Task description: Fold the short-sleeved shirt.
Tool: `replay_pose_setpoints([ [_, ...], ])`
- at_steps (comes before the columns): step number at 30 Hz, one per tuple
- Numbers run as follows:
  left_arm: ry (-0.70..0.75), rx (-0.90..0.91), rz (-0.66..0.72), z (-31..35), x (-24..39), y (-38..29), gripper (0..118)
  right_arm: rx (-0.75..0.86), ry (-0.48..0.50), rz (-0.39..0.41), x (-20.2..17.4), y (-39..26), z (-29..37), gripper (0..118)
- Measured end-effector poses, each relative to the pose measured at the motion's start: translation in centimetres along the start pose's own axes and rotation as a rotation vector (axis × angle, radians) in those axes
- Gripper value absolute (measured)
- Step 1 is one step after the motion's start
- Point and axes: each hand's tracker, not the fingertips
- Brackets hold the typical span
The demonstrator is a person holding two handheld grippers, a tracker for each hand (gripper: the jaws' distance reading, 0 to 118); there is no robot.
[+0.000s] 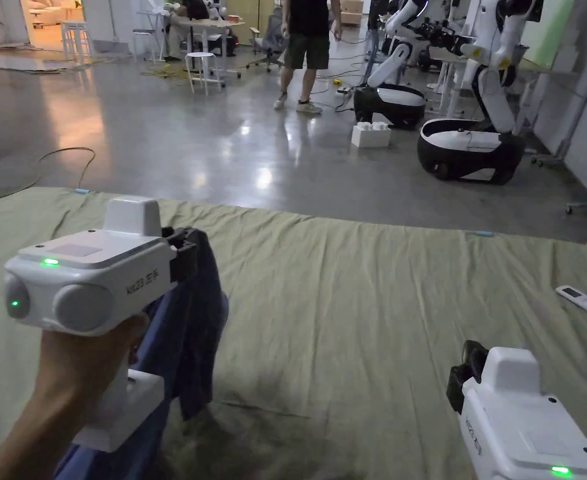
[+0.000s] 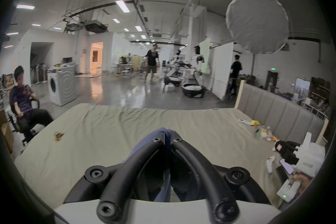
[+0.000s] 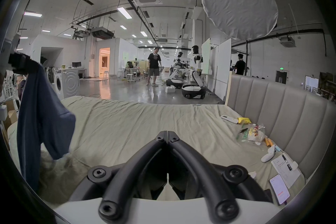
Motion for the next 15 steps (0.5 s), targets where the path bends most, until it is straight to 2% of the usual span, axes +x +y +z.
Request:
replay_pose_setpoints([
  [8,-0.228,-0.018,-0.05,-4.0,12.2,0.2,4,0.019,-0.099,-0.033,5.2,0.1,1.8,0],
  [15,-0.381,-0.192,-0.101,-6.9,21.2,-6.3,5,0.013,-0.175,-0.057,8.9,-0.4,3.0,0],
])
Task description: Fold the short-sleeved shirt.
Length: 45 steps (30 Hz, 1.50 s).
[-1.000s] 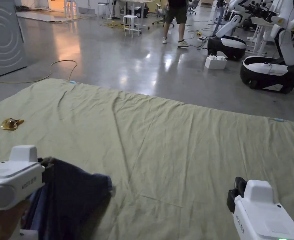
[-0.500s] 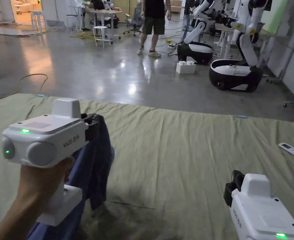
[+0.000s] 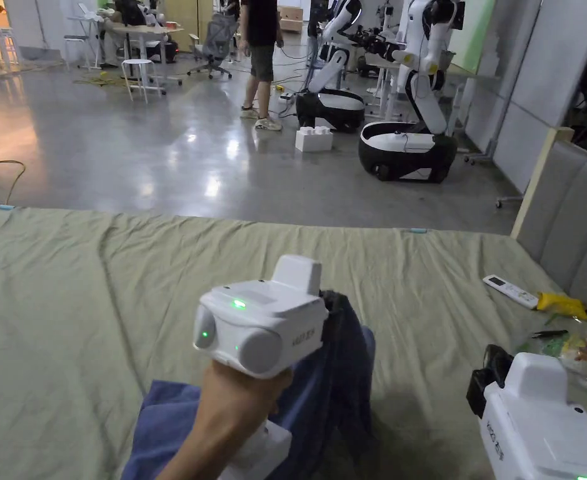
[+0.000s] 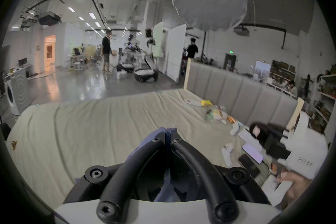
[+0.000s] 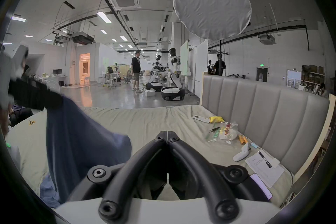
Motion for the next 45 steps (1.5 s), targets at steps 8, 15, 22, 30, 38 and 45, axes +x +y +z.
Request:
replay_pose_setpoints([
  [8,-0.065,-0.183,0.04,-3.5,4.4,-7.6,39,-0.039,-0.031,-0.013,1.6,-1.1,0.2,0],
  [15,-0.068,-0.2,-0.007,-1.5,1.8,-8.7,76,-0.061,-0.004,-0.014,0.5,-1.6,-0.2,0],
  [22,0.151,0.066,0.009,3.4,-2.4,-6.2,75,-0.034,0.058,-0.007,-2.0,-0.2,-0.4,0],
  [30,0.447,0.197,0.036,8.0,-7.9,-6.6,13,0.016,0.105,0.021,-5.3,1.3,-0.3,0],
  [38,0.502,0.167,0.075,10.9,-11.4,-8.4,1,0.034,0.127,0.023,-7.1,1.8,-0.5,0],
  [45,0.561,0.086,0.199,10.8,-14.1,-10.1,1,0.022,0.141,0.041,-8.0,1.5,-1.1,0],
])
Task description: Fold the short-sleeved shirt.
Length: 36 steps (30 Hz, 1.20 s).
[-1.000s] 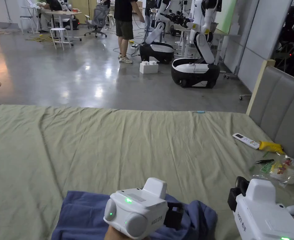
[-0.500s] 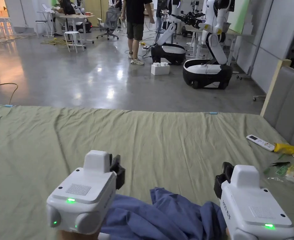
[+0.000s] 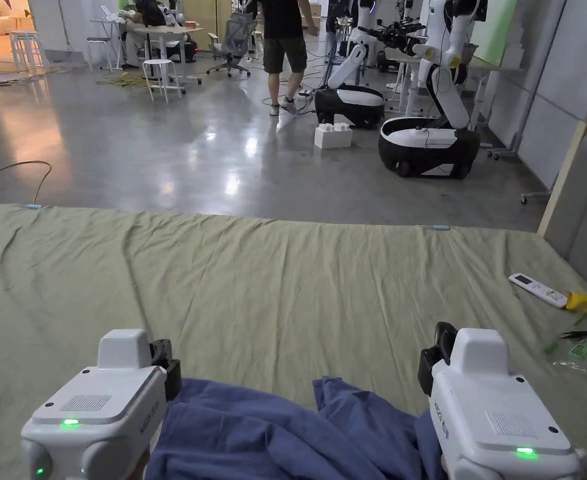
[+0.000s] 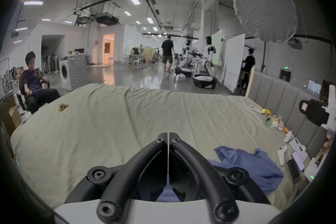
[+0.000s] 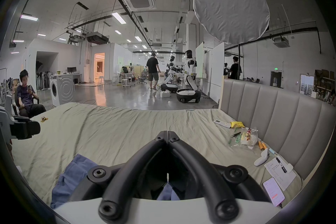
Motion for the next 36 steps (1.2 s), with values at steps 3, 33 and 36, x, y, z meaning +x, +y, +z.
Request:
replay_pose_setpoints([
  [3,-0.033,-0.114,0.037,-3.5,-1.4,-0.6,1,-0.005,0.007,0.016,-0.1,-0.3,-0.1,0],
  [33,-0.042,-0.572,-0.364,-21.9,2.2,-6.1,37,-0.318,-0.123,-0.043,6.2,-9.3,-6.9,1],
  [36,-0.056,-0.576,-0.389,-21.1,3.3,-6.0,7,-0.352,-0.112,-0.035,7.2,-9.6,-8.1,1],
])
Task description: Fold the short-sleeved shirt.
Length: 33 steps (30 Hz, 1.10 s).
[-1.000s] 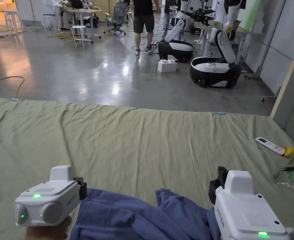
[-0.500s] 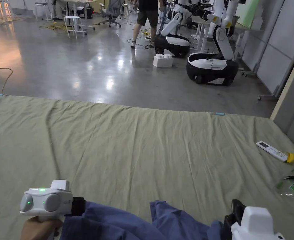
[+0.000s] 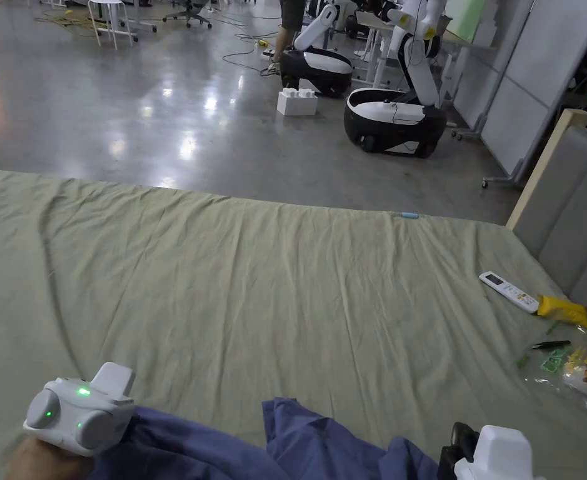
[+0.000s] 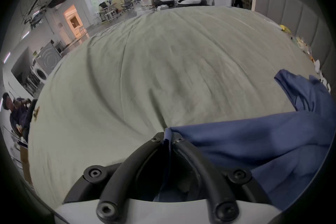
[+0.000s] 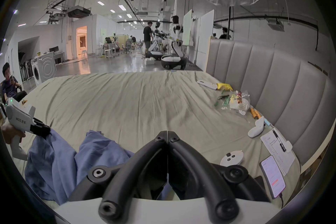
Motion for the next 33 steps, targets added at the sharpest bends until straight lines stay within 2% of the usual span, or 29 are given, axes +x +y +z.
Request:
replay_pose_setpoints([
  [2,-0.013,-0.005,-0.015,0.7,0.2,0.2,6,-0.061,0.005,-0.001,0.7,0.1,-1.3,11],
  [3,-0.024,0.001,-0.005,-0.6,-1.6,0.1,6,-0.081,0.001,0.0,1.1,0.1,-2.1,23],
  [4,-0.041,0.023,0.04,-0.1,-2.0,0.1,5,-0.118,0.004,0.003,1.4,0.1,-2.9,44],
  [5,-0.071,0.04,0.094,0.7,-2.5,0.1,5,-0.149,0.01,0.0,1.8,0.0,-3.8,55],
  [6,-0.086,0.057,0.14,1.5,-3.0,0.0,5,-0.182,0.022,0.009,2.0,-0.2,-4.8,60],
  [7,-0.099,0.074,0.169,2.3,-3.4,-0.1,5,-0.22,0.039,0.021,2.1,-0.3,-5.8,60],
  [11,-0.102,0.163,0.189,4.5,-4.5,-1.5,5,-0.357,0.081,0.073,1.6,-1.7,-9.5,70],
  [13,-0.105,0.197,0.221,6.0,-4.8,-2.1,5,-0.471,0.108,0.102,0.8,-3.2,-11.4,65],
  [14,-0.104,0.206,0.234,6.5,-4.9,-2.4,5,-0.504,0.121,0.124,0.4,-4.0,-11.8,55],
  [15,-0.101,0.219,0.248,7.8,-4.2,-2.9,5,-0.54,0.13,0.149,0.0,-4.9,-12.2,52],
  [17,-0.102,0.227,0.258,8.5,-4.0,-3.5,5,-0.416,0.108,0.147,-0.6,-5.0,-10.7,45],
  [18,-0.098,0.231,0.265,8.3,-4.1,-3.9,5,-0.452,0.123,0.137,-0.8,-4.9,-10.7,45],
  [20,-0.099,0.234,0.271,7.8,-4.2,-4.4,5,-0.441,0.164,0.079,-0.8,-4.6,-10.5,8],
  [21,-0.098,0.24,0.273,8.0,-4.1,-4.5,5,-0.441,0.158,0.087,-0.4,-4.4,-10.1,5],
  [24,-0.089,0.265,0.28,10.0,-3.5,-4.3,5,-0.37,0.146,0.095,-0.3,-3.3,-8.5,5],
  [33,-0.059,0.46,0.283,18.4,-5.9,-1.1,5,-0.061,0.136,0.026,2.3,5.4,-1.1,5],
])
